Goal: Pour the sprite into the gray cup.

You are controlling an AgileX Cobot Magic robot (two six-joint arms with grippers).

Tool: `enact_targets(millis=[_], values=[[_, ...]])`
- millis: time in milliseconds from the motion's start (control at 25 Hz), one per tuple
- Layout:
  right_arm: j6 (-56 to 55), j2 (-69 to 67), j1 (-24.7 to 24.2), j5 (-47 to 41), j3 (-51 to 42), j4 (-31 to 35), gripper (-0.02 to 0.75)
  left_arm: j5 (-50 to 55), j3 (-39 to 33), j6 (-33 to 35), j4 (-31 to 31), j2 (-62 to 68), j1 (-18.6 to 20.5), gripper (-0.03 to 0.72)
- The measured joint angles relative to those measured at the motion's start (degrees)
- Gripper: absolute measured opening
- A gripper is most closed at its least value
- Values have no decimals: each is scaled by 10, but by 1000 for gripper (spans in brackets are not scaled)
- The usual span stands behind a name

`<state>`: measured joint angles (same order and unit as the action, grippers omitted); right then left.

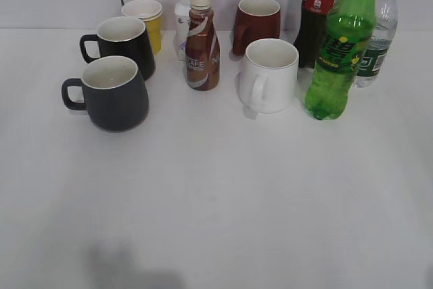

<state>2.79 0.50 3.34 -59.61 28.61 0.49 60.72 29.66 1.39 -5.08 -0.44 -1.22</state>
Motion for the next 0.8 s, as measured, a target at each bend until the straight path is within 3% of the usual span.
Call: enact_targets(millis=[800], values=[[0, 0, 0, 0, 0, 0, 587, 0, 0, 0, 0, 0, 0, 235]])
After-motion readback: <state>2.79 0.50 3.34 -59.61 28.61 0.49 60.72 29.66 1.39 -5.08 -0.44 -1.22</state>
